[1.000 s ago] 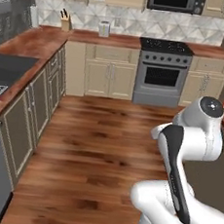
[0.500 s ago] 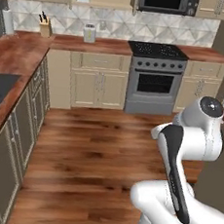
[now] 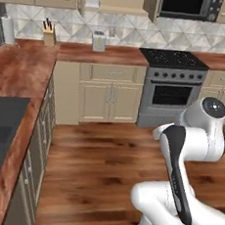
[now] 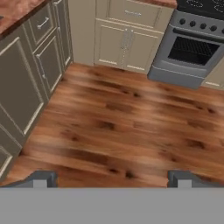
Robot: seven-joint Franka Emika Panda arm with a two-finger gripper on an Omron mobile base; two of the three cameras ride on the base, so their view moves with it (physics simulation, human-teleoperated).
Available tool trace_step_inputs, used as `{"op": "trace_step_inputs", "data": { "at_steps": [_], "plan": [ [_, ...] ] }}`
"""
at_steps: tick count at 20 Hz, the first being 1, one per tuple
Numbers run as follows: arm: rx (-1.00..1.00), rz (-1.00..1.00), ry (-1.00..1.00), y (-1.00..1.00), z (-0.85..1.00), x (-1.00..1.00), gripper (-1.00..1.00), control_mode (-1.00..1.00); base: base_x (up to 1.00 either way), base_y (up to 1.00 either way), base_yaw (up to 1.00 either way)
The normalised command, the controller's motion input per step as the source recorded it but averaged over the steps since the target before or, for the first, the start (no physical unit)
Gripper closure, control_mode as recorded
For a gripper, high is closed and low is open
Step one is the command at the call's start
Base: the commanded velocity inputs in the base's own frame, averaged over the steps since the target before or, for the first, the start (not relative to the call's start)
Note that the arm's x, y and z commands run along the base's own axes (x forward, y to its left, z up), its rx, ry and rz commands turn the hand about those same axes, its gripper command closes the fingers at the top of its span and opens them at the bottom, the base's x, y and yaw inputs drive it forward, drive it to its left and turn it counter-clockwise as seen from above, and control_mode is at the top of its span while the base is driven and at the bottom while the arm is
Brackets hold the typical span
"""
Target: Retrieve the tupperware and aluminum foil from the cabinet and place them on the dining counter near the plate with lime and squash to prepare for storing leftovers.
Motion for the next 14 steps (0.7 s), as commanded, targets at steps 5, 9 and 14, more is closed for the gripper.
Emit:
{"op": "trace_step_inputs", "data": {
  "at_steps": [5, 9, 14],
  "plan": [
    [0.00, 0.00, 0.00, 0.00, 0.00, 0.00, -1.00, 1.00, 1.00, 0.28, -0.10],
    [0.00, 0.00, 0.00, 0.00, 0.00, 0.00, -1.00, 1.00, 1.00, 0.00, -0.14],
    [0.00, 0.00, 0.00, 0.00, 0.00, 0.00, -1.00, 1.00, 1.00, 0.03, -0.12]
  ]
}}
